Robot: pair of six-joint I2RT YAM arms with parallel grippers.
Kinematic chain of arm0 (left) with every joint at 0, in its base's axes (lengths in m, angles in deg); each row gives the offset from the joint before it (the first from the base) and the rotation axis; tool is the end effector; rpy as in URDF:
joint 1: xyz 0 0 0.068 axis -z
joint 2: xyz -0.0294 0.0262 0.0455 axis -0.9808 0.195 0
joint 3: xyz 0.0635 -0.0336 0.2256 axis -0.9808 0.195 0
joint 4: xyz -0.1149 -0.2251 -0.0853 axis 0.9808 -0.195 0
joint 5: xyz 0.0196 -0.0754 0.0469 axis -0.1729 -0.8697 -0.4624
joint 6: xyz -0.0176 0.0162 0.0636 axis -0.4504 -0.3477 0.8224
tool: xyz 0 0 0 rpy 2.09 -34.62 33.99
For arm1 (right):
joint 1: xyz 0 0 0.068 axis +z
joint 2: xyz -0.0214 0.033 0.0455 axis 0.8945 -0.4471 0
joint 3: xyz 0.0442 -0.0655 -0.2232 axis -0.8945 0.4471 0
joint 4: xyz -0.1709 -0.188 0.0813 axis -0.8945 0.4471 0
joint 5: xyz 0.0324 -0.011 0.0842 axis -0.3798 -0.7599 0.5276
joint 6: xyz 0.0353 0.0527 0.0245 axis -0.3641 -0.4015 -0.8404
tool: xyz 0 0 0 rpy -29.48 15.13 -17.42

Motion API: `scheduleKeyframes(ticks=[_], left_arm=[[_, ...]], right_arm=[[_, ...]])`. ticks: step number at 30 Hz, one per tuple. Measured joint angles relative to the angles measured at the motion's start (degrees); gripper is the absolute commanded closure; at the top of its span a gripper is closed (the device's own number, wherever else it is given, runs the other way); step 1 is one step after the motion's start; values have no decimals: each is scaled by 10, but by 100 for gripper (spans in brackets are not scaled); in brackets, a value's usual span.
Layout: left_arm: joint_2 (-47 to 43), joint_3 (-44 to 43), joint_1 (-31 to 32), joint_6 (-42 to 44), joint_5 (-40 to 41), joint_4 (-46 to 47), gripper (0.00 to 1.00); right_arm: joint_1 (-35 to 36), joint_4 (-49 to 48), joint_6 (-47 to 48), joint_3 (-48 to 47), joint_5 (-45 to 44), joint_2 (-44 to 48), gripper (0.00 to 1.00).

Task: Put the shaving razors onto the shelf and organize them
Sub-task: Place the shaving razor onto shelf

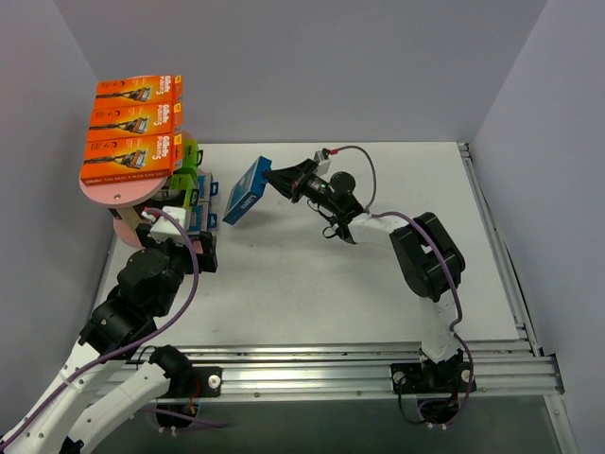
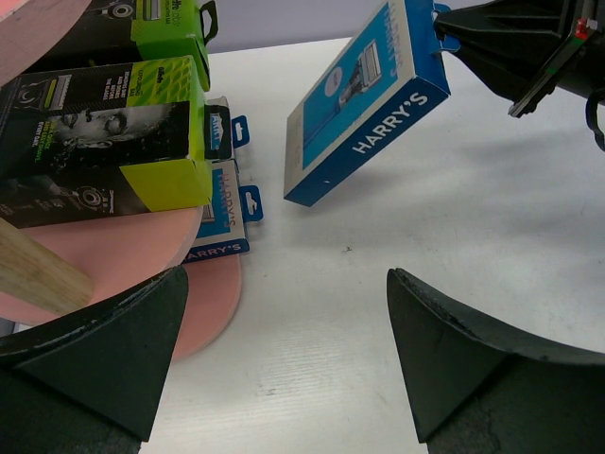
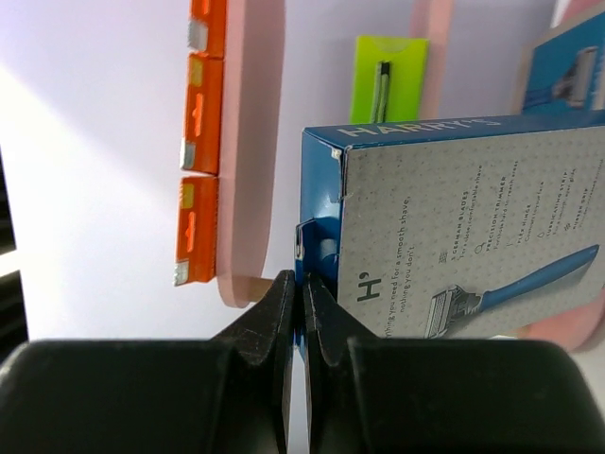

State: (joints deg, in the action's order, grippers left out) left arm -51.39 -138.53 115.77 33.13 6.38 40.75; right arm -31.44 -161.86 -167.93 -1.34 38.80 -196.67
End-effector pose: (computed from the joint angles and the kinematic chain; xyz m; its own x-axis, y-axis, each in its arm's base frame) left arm 0.1555 -0.0848 0.3392 -0.1778 0.0276 -0.9837 0.1423 0.9898 0.0020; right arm 0.3633 0.2595 0.2236 -0.8669 0.4735 -0.1559 -0.3023 -0.2505 0.9197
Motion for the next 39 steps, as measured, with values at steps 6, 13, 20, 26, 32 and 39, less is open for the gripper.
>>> scheduleKeyframes(ticks=[6,13,20,26,32,39], left_arm=[[0,0,0,0,0,0,5],[-2,0,0,0,1,0,5],[-4,0,0,0,2,0,5],[-4,0,0,0,2,0,5],[-6,0,0,0,2,0,5],[-7,0,0,0,2,0,5]], right_arm=[[19,0,-2,-47,2,-3,100],[35,-1,-3,-74,3,-24,100],[48,2,-4,-96,4,-60,100],[58,6,-4,-111,4,-72,100],[68,5,-4,-139,5,-81,100],[75,3,-4,-155,5,-101,100]])
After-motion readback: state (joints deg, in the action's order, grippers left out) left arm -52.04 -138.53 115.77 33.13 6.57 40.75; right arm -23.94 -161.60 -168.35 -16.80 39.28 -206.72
